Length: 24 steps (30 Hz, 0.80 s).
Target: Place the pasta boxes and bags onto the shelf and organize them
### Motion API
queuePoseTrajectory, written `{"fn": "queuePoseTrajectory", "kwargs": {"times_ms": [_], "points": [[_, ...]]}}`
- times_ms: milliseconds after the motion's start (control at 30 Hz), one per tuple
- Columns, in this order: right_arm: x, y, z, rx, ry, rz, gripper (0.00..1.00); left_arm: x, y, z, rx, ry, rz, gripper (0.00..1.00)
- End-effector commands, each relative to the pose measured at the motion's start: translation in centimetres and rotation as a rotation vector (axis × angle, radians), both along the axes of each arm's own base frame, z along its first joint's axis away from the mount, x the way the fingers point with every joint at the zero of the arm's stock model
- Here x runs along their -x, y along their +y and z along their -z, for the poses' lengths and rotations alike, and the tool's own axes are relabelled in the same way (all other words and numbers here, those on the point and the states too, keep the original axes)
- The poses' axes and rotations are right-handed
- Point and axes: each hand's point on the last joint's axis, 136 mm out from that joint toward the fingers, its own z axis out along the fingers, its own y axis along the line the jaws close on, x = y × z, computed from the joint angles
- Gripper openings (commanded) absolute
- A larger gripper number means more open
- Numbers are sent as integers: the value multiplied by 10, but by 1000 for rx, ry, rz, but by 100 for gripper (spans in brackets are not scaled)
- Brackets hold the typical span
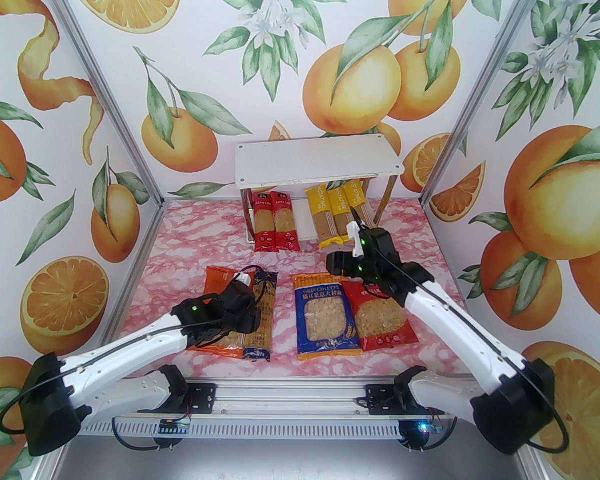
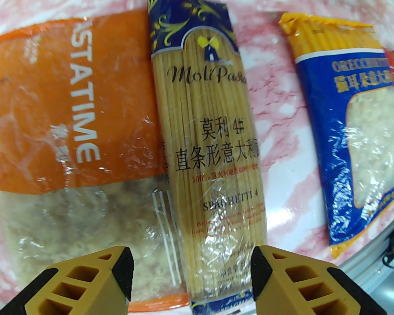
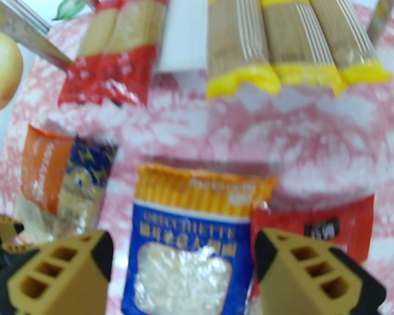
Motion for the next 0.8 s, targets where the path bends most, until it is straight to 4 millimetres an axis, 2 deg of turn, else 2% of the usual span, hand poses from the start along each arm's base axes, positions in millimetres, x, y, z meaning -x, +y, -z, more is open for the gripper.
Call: {"fn": "queuePoseTrajectory", "kwargs": {"times_ms": [0,200,267,433,633,767], "points": [[9,-9,-5,-1,-24,38,78,-3,-15,2,63,14,-11,72],[11,-10,-12,-14,-53,36,79,0,-24,17,79,59,-2,80],[10,-10,-13,-12,-57,28,79,1,-27,20,70,67,5,80],[9,-10,-15,-5,-68,20,82,4,-18,34,14,96,-27,81],[7,-16,-18,2,-80,25,83,7,-20,52,-18,153,-30,82],[7,-21,-19,6,-86,35,83,6,-25,57,-20,168,-23,82]]}}
